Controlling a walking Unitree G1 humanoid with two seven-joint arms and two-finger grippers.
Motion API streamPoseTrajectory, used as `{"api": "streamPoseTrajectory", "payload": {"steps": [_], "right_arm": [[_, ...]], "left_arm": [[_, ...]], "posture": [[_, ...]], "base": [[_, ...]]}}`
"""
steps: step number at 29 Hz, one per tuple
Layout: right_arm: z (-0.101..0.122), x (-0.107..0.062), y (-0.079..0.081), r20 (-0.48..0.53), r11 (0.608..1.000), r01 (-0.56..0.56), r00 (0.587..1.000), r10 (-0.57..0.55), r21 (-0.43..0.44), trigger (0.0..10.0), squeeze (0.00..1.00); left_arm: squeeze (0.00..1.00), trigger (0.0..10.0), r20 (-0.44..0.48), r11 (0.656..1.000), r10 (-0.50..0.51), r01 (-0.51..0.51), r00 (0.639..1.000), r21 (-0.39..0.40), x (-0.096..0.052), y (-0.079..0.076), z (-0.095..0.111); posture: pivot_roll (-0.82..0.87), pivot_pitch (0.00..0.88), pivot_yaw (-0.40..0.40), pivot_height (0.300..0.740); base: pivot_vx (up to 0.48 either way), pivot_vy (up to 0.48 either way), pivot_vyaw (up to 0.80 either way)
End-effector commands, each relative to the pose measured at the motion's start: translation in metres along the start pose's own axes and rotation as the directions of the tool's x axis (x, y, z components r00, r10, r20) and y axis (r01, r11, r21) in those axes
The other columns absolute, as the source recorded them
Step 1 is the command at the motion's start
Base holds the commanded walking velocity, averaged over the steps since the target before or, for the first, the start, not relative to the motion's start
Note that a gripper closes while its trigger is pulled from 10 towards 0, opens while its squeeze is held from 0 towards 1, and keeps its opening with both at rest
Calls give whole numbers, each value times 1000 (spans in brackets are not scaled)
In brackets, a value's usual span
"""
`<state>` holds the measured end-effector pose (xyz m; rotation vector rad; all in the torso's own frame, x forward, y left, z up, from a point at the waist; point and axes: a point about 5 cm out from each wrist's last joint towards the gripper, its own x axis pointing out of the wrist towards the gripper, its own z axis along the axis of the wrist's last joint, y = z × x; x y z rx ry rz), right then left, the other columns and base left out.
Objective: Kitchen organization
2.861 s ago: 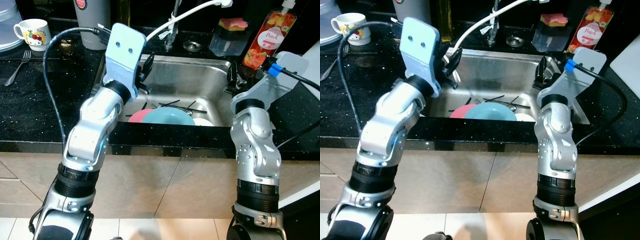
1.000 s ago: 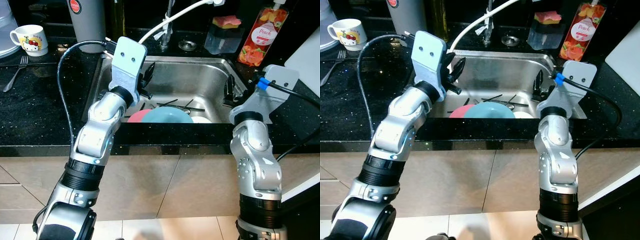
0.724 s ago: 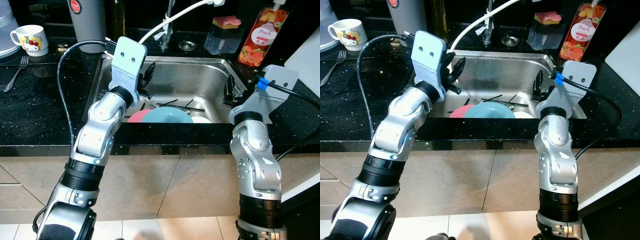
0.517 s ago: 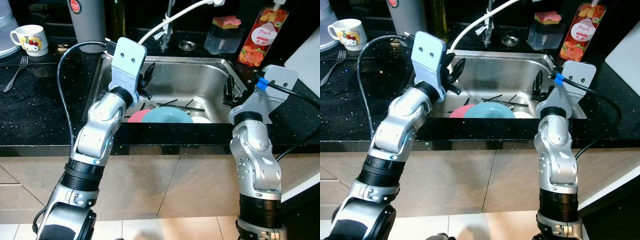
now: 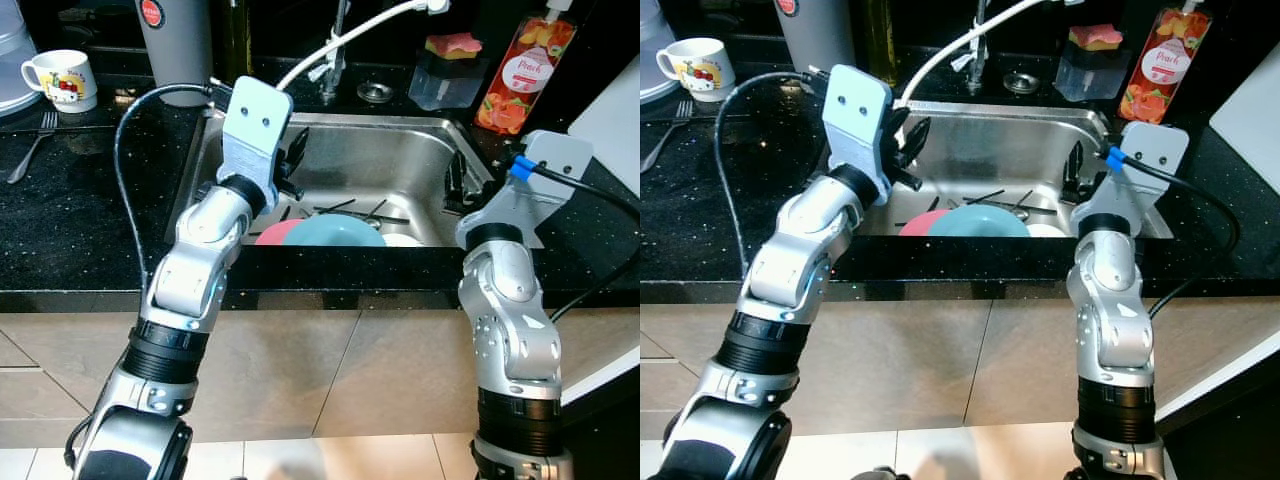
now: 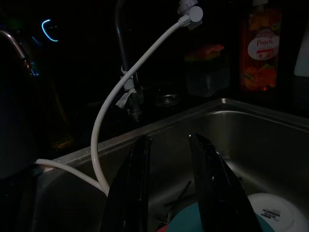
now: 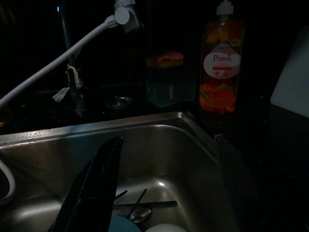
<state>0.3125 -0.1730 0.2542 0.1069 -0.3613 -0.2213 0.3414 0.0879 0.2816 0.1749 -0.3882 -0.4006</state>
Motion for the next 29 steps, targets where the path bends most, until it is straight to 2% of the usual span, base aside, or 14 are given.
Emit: {"api": "streamPoseTrajectory", "payload": {"steps": [1, 7, 19, 25, 29], "right_arm": [[-1, 1, 1, -4, 1000, -1, 1000, 1, 0, 10000, 0], [-1, 1, 1, -4, 1000, -2, 1000, 2, 1, 10000, 0], [-1, 1, 1, -7, 1000, 0, 1000, 0, 1, 10000, 0], [-2, 1, 1, -8, 1000, -1, 1000, 1, 1, 10000, 0], [-2, 0, 1, -9, 1000, 0, 1000, 1, 1, 10000, 0]], "left_arm": [[0, 10000, -16, 1000, -6, 6, 1000, 0, -1, -4, -5], [0, 10000, -17, 1000, -5, 5, 1000, 1, -1, -3, -5], [0, 10000, -29, 1000, 3, -3, 1000, 4, -1, -2, -7], [0, 10000, -30, 999, 19, -20, 999, -34, -1, -1, -7], [0, 10000, -26, 999, 17, -18, 1000, -34, -1, -1, -6]], "posture": [[201, 30, -63, 740], [200, 34, -62, 740], [198, 39, -64, 740], [197, 41, -64, 740], [197, 41, -64, 740]], "base": [[0, 0, 0], [0, 0, 0], [0, -310, 0], [0, 0, 0], [0, 0, 0]]}}
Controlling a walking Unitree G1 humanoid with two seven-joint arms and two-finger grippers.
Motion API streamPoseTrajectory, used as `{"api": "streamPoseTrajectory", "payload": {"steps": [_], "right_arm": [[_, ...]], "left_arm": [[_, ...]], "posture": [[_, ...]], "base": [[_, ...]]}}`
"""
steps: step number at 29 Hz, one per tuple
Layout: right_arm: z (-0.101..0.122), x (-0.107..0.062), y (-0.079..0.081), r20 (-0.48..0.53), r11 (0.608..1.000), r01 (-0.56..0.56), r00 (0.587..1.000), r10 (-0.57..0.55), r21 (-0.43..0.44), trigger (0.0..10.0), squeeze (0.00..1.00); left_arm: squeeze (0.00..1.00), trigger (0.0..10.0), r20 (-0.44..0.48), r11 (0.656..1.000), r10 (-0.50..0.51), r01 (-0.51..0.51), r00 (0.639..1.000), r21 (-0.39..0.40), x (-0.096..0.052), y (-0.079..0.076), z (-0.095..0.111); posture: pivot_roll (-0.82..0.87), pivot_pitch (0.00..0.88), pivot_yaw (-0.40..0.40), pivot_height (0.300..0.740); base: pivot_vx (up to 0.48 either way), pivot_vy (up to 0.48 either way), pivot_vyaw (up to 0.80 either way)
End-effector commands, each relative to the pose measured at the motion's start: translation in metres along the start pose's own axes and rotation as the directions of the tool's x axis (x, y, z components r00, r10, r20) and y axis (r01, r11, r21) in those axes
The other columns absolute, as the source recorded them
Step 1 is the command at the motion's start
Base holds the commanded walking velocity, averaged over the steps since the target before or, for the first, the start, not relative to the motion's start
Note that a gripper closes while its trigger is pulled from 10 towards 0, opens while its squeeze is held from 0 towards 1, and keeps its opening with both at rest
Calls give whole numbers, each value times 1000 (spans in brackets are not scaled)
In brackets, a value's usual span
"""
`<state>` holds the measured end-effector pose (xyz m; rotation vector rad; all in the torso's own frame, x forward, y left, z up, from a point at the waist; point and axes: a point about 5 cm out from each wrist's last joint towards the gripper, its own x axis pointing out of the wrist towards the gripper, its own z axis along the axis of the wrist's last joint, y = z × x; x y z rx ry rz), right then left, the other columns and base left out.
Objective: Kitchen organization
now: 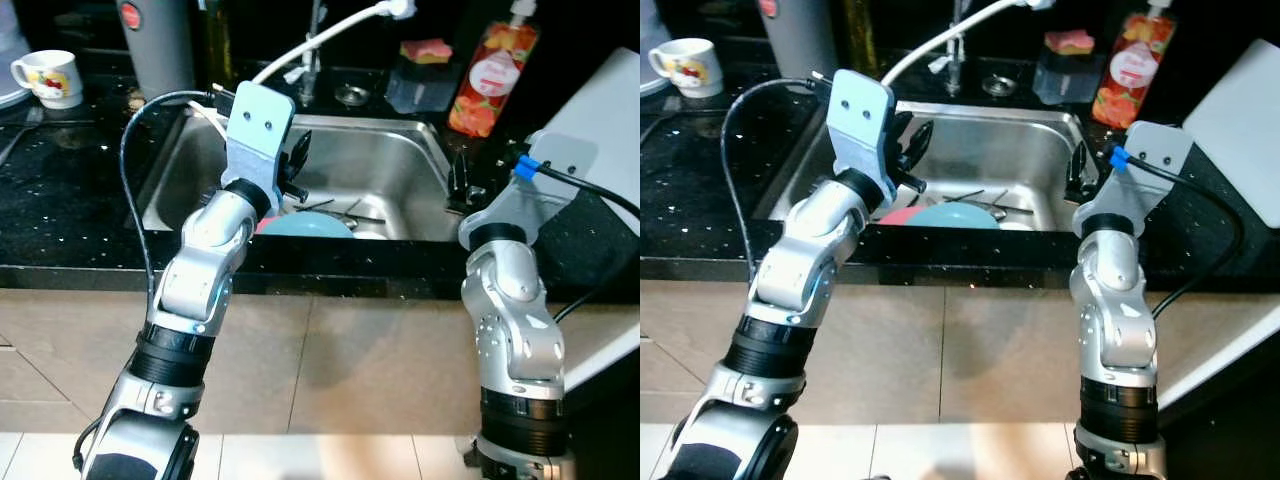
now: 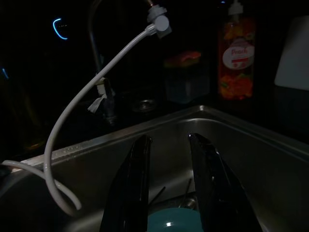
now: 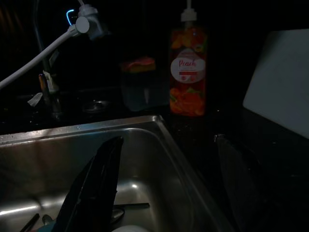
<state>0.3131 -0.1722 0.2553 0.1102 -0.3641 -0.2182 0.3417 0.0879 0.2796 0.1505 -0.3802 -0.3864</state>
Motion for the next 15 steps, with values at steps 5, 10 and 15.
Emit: {"api": "streamPoseTrajectory", "payload": {"steps": [5, 10, 15], "right_arm": [[-3, -1, 0, -11, 1000, 2, 1000, -2, -3, 10000, 0], [-3, -1, -1, -12, 1000, 2, 1000, -2, -3, 10000, 0], [-3, 0, -1, -12, 1000, 2, 1000, -2, -3, 10000, 0]], "left_arm": [[0, 10000, -20, 1000, -4, 3, 1000, -11, 0, -1, -4], [0, 10000, -20, 1000, -3, 2, 1000, -11, 0, -2, -4], [0, 10000, -21, 1000, -3, 2, 1000, -9, 0, -2, -4]], "posture": [[197, 41, -64, 740], [196, 44, -64, 740], [196, 45, -64, 740]], "base": [[0, 0, 0], [0, 0, 0], [0, 0, 0]]}}
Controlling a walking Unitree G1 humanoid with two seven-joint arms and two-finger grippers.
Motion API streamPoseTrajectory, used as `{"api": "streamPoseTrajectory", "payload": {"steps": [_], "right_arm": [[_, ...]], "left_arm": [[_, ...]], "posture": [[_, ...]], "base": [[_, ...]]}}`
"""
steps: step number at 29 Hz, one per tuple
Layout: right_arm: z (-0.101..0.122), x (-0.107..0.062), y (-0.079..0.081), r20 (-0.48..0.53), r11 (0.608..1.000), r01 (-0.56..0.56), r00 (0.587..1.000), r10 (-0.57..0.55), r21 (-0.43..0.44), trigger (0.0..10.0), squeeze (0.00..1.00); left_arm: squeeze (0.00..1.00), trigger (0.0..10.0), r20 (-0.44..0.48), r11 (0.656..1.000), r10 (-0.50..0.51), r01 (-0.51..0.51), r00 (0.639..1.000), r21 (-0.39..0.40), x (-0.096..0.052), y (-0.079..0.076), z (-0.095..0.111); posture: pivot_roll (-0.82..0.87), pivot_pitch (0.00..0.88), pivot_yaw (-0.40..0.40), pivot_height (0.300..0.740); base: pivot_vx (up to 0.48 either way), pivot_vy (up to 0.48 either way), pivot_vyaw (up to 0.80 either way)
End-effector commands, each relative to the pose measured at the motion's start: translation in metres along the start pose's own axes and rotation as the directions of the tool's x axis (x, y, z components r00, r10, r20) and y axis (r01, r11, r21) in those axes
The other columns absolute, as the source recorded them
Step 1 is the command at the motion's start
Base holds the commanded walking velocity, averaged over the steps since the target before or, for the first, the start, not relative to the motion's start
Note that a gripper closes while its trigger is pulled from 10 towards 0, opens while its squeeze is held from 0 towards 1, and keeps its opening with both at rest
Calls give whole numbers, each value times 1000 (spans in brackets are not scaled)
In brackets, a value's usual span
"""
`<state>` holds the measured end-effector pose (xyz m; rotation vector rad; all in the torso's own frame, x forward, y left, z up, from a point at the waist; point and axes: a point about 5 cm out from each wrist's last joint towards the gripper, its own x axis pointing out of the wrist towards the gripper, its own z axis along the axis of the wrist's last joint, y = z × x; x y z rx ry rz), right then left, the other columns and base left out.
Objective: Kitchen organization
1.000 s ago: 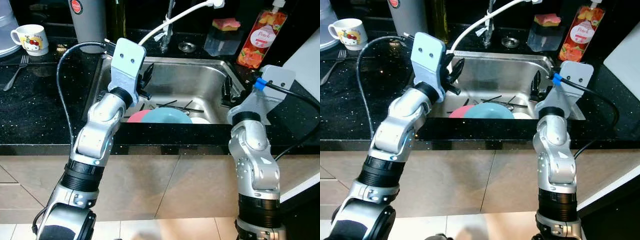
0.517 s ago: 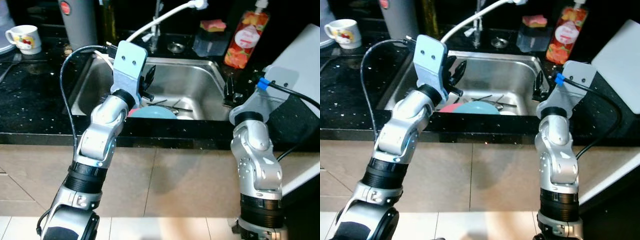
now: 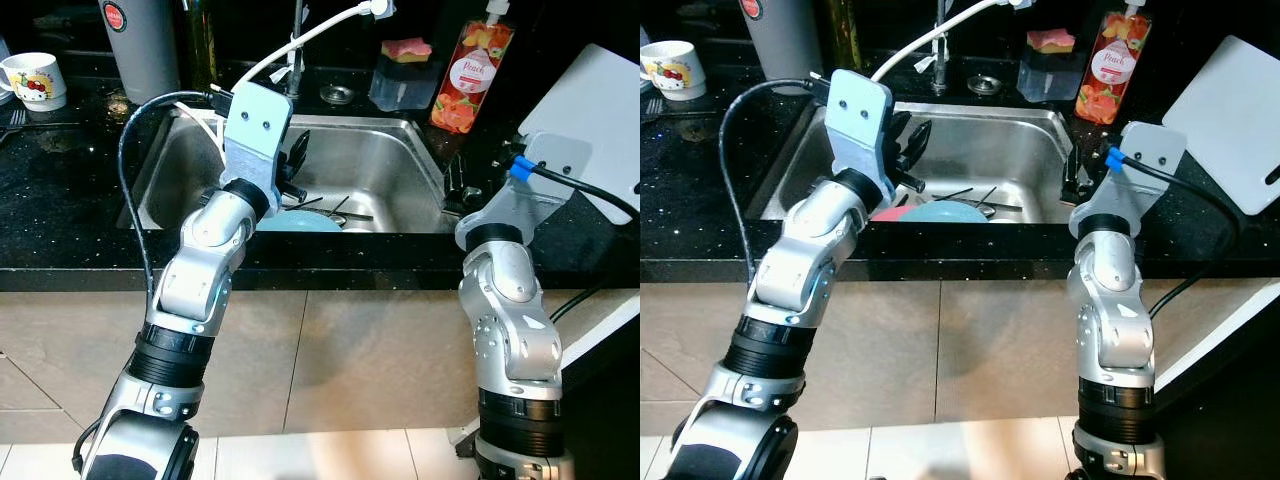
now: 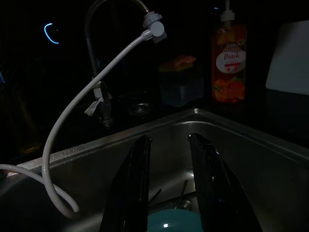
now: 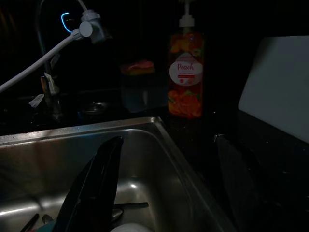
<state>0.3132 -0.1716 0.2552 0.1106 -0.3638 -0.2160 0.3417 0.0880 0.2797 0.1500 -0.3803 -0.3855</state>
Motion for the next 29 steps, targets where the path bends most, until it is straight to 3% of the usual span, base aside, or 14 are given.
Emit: {"api": "streamPoseTrajectory", "payload": {"steps": [1, 9, 12, 16, 29], "right_arm": [[-2, 0, -1, -11, 1000, 4, 1000, -4, -3, 10000, 0], [-3, -1, -1, -13, 1000, 3, 1000, -4, -3, 10000, 0], [-3, -1, -1, -14, 1000, 3, 1000, -3, -3, 10000, 0], [-3, -1, -1, -16, 1000, 2, 1000, -2, -4, 10000, 0], [-3, -1, -1, -17, 1000, 2, 1000, -2, -4, 10000, 0]], "left_arm": [[0, 10000, -21, 1000, -3, 3, 1000, -8, 0, -2, -4], [0, 10000, -20, 1000, 3, -2, 1000, 9, -1, -1, -4], [0, 10000, -21, 1000, 9, -9, 1000, 12, 0, 0, -4], [0, 10000, -12, 999, 30, -31, 999, -25, 0, 2, -3], [0, 10000, -8, 999, 21, -21, 1000, -28, 0, 1, -2]], "posture": [[196, 45, -64, 740], [194, 48, -66, 740], [195, 50, -66, 740], [194, 51, -67, 740], [192, 53, -68, 740]], "base": [[0, 0, 0], [0, 0, 0], [0, -415, 0], [0, -88, 0], [0, 0, 0]]}}
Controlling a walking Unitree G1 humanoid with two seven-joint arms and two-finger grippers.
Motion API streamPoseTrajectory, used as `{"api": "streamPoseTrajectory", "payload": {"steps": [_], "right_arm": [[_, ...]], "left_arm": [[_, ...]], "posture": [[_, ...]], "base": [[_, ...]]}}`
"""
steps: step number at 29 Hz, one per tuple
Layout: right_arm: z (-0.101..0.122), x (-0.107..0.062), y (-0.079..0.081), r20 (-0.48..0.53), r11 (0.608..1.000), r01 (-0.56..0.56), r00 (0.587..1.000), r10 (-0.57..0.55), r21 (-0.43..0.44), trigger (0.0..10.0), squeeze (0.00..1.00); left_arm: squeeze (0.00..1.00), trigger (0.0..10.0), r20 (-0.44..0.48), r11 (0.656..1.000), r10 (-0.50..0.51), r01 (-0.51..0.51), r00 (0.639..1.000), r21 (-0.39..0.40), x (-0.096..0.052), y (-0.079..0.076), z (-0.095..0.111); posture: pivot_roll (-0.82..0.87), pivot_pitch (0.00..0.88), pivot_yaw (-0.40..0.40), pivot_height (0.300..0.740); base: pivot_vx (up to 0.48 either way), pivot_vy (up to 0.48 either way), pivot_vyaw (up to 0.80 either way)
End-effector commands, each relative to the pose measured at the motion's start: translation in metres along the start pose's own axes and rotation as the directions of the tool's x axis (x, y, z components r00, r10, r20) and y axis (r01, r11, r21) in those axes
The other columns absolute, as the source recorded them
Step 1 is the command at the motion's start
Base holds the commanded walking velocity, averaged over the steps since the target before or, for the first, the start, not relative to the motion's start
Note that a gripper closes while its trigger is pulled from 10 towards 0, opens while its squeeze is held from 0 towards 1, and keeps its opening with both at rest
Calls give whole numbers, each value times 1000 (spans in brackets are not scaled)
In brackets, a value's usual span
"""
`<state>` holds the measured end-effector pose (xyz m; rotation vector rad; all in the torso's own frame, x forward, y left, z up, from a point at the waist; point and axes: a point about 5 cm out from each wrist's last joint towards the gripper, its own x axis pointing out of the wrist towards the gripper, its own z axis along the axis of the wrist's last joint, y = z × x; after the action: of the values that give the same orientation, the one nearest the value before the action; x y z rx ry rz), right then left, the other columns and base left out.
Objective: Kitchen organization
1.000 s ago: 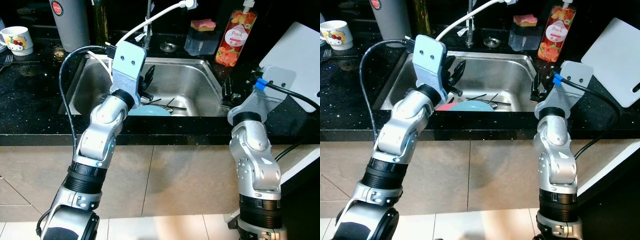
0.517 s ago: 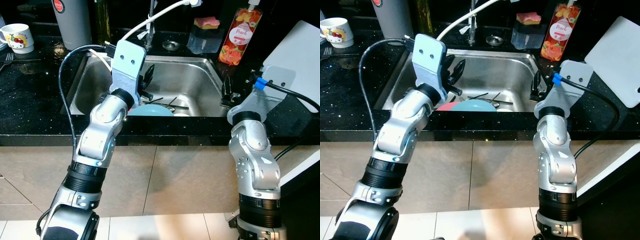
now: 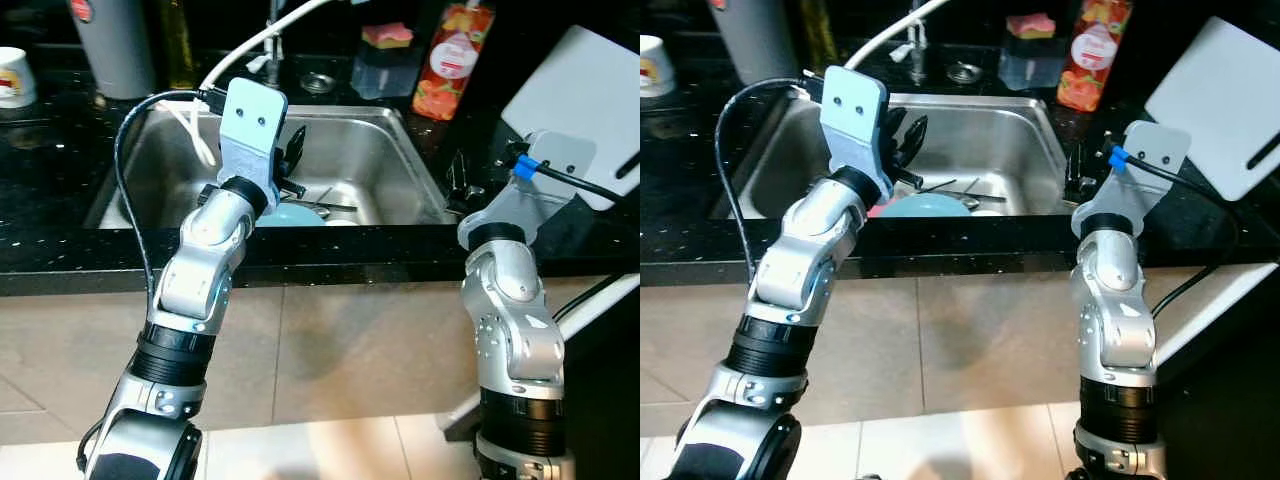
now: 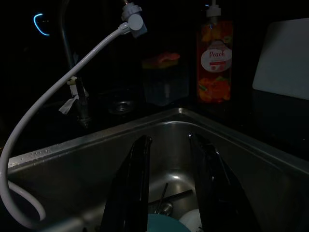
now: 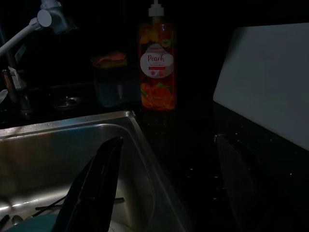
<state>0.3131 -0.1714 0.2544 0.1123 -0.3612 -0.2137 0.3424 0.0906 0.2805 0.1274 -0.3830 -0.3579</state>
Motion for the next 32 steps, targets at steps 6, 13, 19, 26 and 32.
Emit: {"api": "streamPoseTrajectory", "payload": {"steps": [6, 13, 19, 26, 32], "right_arm": [[-3, -1, -1, -16, 1000, 2, 1000, -3, -6, 10000, 0], [-9, -2, 0, -52, 1000, 6, 999, -8, -29, 10000, 0], [-11, -2, -1, -67, 1000, -1, 998, -1, -31, 10000, 0], [-27, -11, 7, -128, 998, -41, 991, 34, -48, 10000, 0], [-30, -12, 6, -119, 998, -35, 993, 27, -61, 10000, 0]], "left_arm": [[0, 10000, -28, 999, -34, 34, 999, -8, -2, -5, -5], [0, 10000, -27, 982, -183, 182, 983, -47, -9, -19, -4], [0, 10000, 46, 965, -259, 260, 965, -29, -16, -31, 8], [0, 10000, 77, 964, -228, 213, 971, 160, -38, -37, 4], [0, 10000, 45, 985, -19, 11, 999, 170, -41, -13, -4]], "posture": [[193, 54, -67, 740], [197, 51, -68, 740], [196, 44, -70, 740], [213, 35, -100, 740], [223, 26, -114, 740]], "base": [[0, 0, 0], [0, 0, 0], [0, 0, 0], [0, 0, 0], [0, 0, 0]]}}
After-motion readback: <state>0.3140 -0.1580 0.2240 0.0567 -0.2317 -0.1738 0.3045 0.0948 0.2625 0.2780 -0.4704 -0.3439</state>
